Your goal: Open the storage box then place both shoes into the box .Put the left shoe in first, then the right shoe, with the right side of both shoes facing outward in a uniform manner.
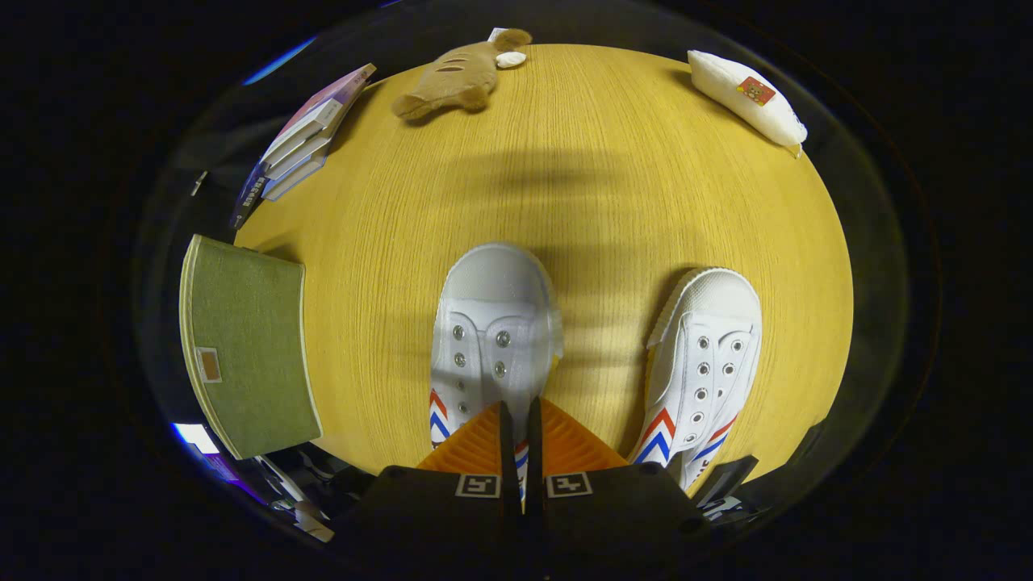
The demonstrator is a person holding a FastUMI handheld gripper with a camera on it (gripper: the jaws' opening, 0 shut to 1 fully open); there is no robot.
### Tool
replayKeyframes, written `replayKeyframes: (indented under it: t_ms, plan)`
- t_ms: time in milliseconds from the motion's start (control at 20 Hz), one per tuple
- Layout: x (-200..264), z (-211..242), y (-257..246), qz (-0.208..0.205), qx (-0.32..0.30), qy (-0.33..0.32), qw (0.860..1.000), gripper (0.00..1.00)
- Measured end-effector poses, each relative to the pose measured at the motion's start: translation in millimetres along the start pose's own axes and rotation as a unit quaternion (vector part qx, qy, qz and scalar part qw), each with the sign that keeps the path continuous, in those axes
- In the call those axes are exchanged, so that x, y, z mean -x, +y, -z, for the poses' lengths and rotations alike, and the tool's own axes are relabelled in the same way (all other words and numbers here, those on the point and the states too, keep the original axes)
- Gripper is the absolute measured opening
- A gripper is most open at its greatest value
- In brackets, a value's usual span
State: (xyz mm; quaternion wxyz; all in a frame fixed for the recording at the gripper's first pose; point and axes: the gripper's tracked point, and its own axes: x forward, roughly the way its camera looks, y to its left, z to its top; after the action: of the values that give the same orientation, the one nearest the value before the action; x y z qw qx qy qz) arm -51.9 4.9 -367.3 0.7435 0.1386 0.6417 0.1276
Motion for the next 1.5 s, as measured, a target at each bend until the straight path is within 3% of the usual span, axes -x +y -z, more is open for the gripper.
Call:
replayKeyframes:
  t_ms: [200,500,1050,1250,1500]
  plan:
    - [17,3,13,-0.017,-0.013,-0.014,1.000,0.06]
    - [69,-7,62,-0.093,-0.067,-0.038,0.993,0.06]
    - [183,-34,211,-0.193,-0.033,-0.087,0.977,0.06]
    - [184,-34,277,-0.220,-0.032,-0.064,0.973,0.06]
    - [165,-25,343,-0.205,-0.011,-0.033,0.978,0.06]
